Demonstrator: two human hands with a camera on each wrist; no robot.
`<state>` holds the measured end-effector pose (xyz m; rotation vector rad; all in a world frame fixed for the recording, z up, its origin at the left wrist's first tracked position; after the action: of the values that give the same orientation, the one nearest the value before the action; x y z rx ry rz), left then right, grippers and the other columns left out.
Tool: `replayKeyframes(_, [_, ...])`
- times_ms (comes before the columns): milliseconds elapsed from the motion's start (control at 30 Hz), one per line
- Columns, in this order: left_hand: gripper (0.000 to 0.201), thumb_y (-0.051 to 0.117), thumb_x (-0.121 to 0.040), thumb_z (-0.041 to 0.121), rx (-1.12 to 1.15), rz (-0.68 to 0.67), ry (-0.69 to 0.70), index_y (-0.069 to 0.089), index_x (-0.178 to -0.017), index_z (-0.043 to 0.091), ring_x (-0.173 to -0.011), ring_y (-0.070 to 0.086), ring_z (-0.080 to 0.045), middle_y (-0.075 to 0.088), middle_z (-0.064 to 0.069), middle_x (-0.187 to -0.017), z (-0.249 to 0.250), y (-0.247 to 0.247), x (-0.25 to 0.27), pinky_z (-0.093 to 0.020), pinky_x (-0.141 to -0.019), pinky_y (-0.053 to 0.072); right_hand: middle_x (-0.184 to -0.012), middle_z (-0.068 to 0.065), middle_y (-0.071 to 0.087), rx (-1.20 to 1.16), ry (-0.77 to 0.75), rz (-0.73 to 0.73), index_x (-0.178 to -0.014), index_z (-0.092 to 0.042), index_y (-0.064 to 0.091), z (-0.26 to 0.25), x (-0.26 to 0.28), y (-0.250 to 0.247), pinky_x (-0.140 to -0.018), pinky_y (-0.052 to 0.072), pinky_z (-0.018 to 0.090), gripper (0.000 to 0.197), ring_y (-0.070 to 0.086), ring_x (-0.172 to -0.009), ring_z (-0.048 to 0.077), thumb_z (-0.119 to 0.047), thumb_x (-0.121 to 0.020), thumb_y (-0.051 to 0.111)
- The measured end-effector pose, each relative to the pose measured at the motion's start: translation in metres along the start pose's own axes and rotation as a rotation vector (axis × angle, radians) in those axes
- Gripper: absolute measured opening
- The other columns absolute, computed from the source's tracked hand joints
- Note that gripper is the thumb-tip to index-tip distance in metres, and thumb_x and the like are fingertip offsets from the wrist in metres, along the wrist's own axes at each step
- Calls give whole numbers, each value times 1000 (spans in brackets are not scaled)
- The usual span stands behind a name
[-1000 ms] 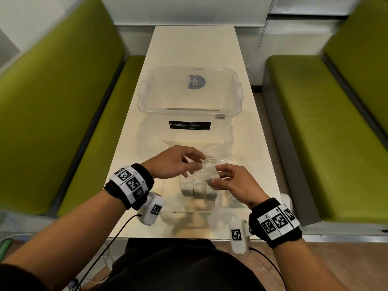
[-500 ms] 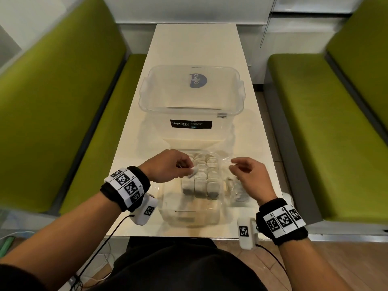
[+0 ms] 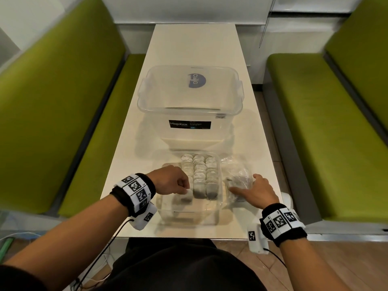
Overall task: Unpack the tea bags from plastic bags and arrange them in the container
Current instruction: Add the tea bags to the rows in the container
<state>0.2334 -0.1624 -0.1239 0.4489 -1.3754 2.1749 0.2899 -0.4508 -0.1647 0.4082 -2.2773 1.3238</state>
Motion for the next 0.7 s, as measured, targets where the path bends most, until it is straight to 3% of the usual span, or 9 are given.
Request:
replayKeyframes(67, [23,68,-95,35,-51,25,0,74,-112,21,-87,58,-5,74,6,-108,1,0,-5,-13,-69,38,-144,11,53,13,10,-6,-147,-13,43,1,-2,4,-106,48,51,119,56,-128,31,-78,-53,79])
replayKeyframes(133, [21,68,-95,35,-86,57,-22,74,-110,22,-88,58,-8,74,6,-109,0,-1,-8,-21,-77,41,-124,6,65,-7,11,-21,-130,-15,55,4,-5,7,-96,53,49,107,65,-109,27,-78,-47,79])
replayKeyframes(233, [18,68,-95,34,-127,92,-54,74,-107,23,-92,63,-14,73,6,-107,-1,-2,-13,-28,-81,48,-109,2,69,-40,11,-38,-116,-16,61,6,-4,8,-90,55,46,75,67,-95,23,-62,-61,84])
replayKeyframes(467, [16,68,-94,33,-161,139,-68,73,-106,24,-95,65,-18,73,5,-105,-2,-1,-18,-30,-81,49,-112,3,64,-130,-7,-55,-113,-15,56,6,1,5,-85,51,40,54,62,-97,22,-34,-73,86])
replayKeyframes(600, [16,67,-95,34,-156,137,-80,72,-106,24,-96,64,-18,72,6,-105,-2,0,-17,-32,-83,50,-119,0,59,-200,-30,-53,-126,-12,54,8,0,4,-82,45,35,61,59,-104,24,-24,-75,85])
replayKeyframes(700, [19,66,-95,36,-118,139,-86,70,-110,26,-94,62,-16,71,7,-107,0,-3,-13,-33,-85,51,-117,1,64,-285,-62,-24,-117,-12,58,13,0,2,-71,43,32,51,61,-99,23,-17,-74,86])
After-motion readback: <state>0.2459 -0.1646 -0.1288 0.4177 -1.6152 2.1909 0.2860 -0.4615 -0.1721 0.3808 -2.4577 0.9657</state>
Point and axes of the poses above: each hand's wrist, its own x-axis away from the middle knuckle, its own y-axis out of the palm, z = x × y, the point moved 3 cm from there along -x, towards the middle knuckle
